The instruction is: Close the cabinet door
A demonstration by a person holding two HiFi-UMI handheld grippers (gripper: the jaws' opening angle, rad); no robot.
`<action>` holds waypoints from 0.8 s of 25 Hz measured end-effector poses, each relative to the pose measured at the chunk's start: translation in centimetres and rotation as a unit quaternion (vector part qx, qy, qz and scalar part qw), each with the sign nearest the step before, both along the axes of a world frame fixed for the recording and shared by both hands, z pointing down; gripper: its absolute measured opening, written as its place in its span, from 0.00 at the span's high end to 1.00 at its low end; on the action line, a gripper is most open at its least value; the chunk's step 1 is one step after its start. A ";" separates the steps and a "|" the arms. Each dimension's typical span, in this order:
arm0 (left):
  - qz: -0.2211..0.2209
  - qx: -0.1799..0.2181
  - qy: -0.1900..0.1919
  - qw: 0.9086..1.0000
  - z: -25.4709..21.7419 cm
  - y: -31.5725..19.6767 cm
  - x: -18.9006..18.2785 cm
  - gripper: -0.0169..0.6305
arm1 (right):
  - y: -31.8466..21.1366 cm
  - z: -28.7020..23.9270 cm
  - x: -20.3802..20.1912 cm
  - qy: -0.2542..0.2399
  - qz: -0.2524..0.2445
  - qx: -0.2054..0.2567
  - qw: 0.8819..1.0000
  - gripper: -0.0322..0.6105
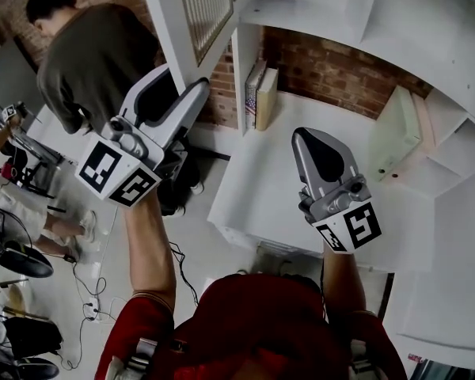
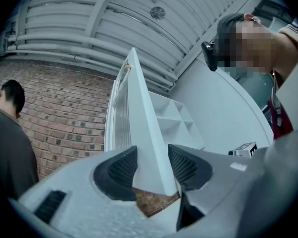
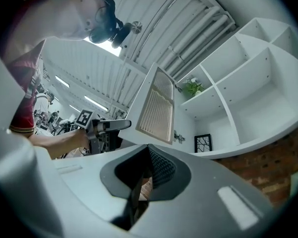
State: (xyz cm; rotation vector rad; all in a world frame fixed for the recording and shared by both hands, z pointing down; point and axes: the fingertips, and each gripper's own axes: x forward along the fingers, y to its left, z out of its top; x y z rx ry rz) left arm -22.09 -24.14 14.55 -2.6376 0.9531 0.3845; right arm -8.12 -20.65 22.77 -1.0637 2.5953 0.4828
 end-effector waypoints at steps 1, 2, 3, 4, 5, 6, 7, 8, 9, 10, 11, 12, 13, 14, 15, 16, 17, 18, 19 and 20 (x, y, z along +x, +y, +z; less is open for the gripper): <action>0.000 0.001 -0.003 1.000 0.1 0.1 0.7 0.68 | -0.1 0.0 0.4 0.000 -0.001 0.000 1.000 0.93; 0.000 0.002 -0.006 1.000 0.1 0.2 1.3 0.67 | -0.2 0.1 0.8 -0.001 -0.002 -0.001 1.000 0.93; 0.000 0.002 -0.008 1.000 0.1 0.2 2.0 0.67 | -0.3 0.1 1.3 -0.002 -0.001 -0.001 1.000 0.93; -0.002 0.003 -0.011 1.000 0.2 0.3 2.6 0.66 | -0.4 0.2 1.8 -0.002 -0.001 -0.002 1.000 0.93; -0.004 0.004 -0.012 1.000 0.2 0.3 3.1 0.66 | -0.5 0.3 2.3 -0.003 0.001 -0.003 1.000 0.93; -0.008 0.005 -0.014 1.000 0.2 0.3 3.6 0.66 | -0.5 0.3 2.7 -0.003 0.002 -0.004 1.000 0.93; -0.012 0.006 -0.014 1.000 0.2 0.4 4.0 0.65 | -0.5 0.4 3.2 -0.003 0.003 -0.005 1.000 0.93; -0.015 0.007 -0.013 1.000 0.2 0.4 4.4 0.65 | -0.5 0.5 3.6 -0.003 0.004 -0.006 1.000 0.93; -0.018 0.008 -0.010 1.000 0.2 0.4 4.7 0.64 | -0.5 0.6 4.0 -0.003 0.005 -0.006 1.000 0.93; -0.021 0.008 -0.008 1.000 0.3 0.4 5.0 0.64 | -0.6 0.7 4.4 -0.003 0.006 -0.007 1.000 0.93; -0.024 0.009 -0.006 1.000 0.3 0.3 5.3 0.64 | -0.6 0.8 4.9 -0.003 0.007 -0.007 1.000 0.93; -0.027 0.010 -0.005 1.000 0.3 0.3 5.7 0.64 | -0.7 0.9 5.3 -0.002 0.008 -0.008 1.000 0.93; -0.030 0.011 -0.004 0.999 0.3 0.2 6.1 0.64 | -0.9 1.0 5.8 -0.002 0.009 -0.009 1.000 0.93; -0.032 0.012 -0.004 0.999 0.3 0.1 6.5 0.64 | -1.0 1.1 6.2 -0.003 0.010 -0.010 1.000 0.93; -0.034 0.012 -0.004 0.999 0.3 0.0 6.9 0.63 | -1.1 1.2 6.5 -0.003 0.009 -0.011 1.000 0.93; -0.034 0.011 -0.005 0.999 0.4 -0.1 7.2 0.63 | -1.2 1.2 6.9 -0.003 0.009 -0.012 1.000 0.93; -0.034 0.011 -0.006 0.999 0.4 -0.2 7.6 0.62 | -1.2 1.2 7.1 -0.003 0.009 -0.011 1.000 0.93; -0.033 0.011 -0.006 0.999 0.5 -0.3 8.1 0.62 | -1.3 1.2 7.3 -0.002 0.009 -0.010 1.000 0.93; -0.033 0.011 -0.007 0.999 0.5 -0.4 8.5 0.62 | -1.4 1.2 7.6 -0.002 0.008 -0.009 1.000 0.93; -0.034 0.011 -0.009 0.999 0.5 -0.5 8.9 0.61 | -1.5 1.2 7.9 -0.002 0.008 -0.008 1.000 0.93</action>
